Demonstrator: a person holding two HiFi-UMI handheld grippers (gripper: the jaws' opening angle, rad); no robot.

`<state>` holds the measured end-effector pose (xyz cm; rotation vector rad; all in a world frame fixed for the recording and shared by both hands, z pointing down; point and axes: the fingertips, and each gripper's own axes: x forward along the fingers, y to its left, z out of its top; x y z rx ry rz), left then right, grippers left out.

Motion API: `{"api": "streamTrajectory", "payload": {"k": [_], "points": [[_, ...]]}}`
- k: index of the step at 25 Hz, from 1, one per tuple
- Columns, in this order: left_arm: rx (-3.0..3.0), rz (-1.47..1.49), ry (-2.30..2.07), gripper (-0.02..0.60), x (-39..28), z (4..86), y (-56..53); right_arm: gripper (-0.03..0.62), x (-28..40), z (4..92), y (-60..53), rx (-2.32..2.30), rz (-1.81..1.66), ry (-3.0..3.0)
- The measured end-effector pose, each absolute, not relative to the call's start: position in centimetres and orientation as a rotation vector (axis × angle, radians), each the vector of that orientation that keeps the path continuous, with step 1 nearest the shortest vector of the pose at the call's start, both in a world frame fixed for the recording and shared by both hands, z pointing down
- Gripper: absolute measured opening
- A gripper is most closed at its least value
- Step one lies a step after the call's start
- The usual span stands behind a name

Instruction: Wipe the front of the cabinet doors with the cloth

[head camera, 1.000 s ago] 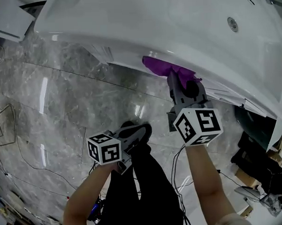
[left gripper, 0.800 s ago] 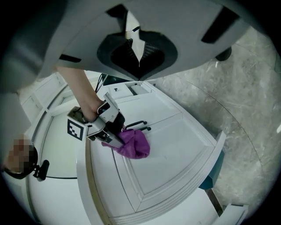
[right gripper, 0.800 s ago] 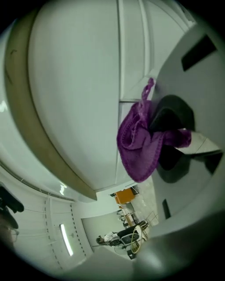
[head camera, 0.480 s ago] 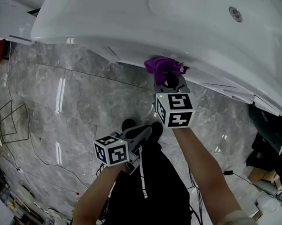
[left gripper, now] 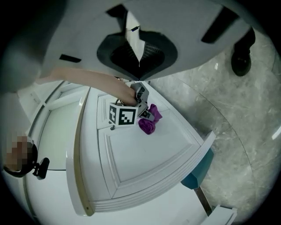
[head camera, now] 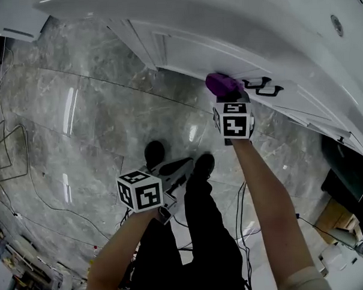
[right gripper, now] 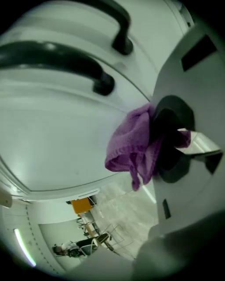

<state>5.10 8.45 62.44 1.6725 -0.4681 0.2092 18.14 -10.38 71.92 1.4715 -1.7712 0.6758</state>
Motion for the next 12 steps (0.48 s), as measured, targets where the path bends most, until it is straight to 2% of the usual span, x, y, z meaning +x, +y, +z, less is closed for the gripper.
{"api": "streamTrajectory", "payload": {"k": [8, 12], "points": [[1.679, 0.257, -0.445, 0.02, 0.2, 65.0, 7.1, 0.061, 17.9, 82.4, -9.7, 1.37, 0.761, -1.575], [1.654, 0.225, -0.466, 0.02, -1.0, 64.9, 6.5, 0.061, 16.8, 81.4, -9.0, 1.351, 0.828, -1.59]]}}
